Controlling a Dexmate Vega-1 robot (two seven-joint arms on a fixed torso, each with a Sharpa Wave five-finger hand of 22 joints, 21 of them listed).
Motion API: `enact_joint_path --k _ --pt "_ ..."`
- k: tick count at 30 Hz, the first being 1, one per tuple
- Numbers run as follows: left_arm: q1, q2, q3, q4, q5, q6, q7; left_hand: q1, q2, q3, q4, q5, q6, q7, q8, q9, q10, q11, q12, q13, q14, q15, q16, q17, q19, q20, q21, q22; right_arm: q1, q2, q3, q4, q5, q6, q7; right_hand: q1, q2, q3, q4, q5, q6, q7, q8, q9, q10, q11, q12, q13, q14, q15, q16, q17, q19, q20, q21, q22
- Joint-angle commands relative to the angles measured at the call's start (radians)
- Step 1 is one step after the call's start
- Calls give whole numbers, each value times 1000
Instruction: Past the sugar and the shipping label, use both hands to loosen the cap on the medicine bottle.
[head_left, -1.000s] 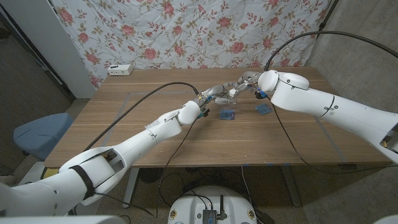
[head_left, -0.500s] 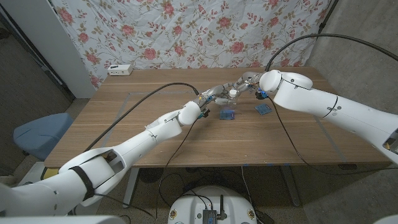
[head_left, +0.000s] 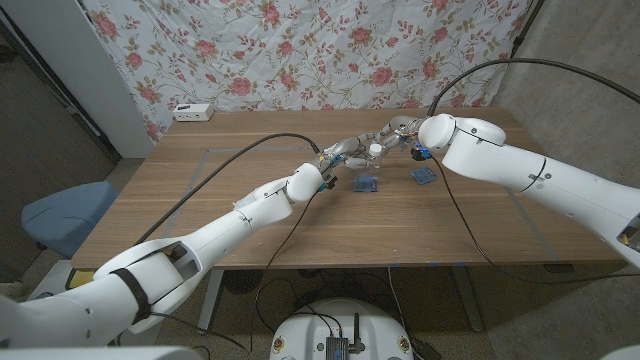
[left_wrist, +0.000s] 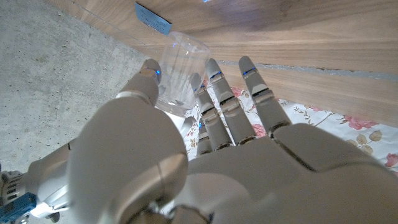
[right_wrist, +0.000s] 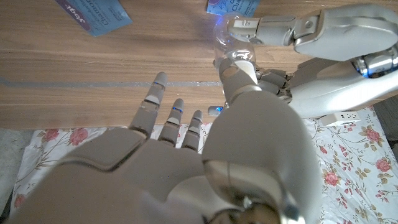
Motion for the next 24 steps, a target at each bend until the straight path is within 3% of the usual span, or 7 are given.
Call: enact_joint_path --k 1,10,24 --pt "4 4 -3 -7 0 6 2 -3 12 11 0 7 2 -1 4 2 22 -16 5 5 1 -37 5 3 -3 -2 1 2 -16 1 24 4 21 22 -3 10 4 10 0 5 83 -35 4 5 -2 -9 5 2 1 -12 7 3 1 -10 -2 3" --pt "4 5 -3 -6 0 1 0 -3 11 11 -1 7 3 0 4 2 23 -16 5 5 1 -38 5 3 -3 -2 1 2 -19 -2 32 3 29 32 2 33 3 19 -4 8 77 -35 -3 2 -6 -14 3 2 -3 -15 7 3 -4 -12 -2 3" --pt "1 5 -2 -6 1 -1 -4 -3 11 12 -2 7 3 -1 4 2 22 -17 5 5 1 -37 5 3 -4 -3 1 2 -9 -6 26 1 33 25 20 61 -19 17 -1 5 13 -33 -44 -6 -28 2 -5 1 -13 -1 6 4 -15 -5 -3 3"
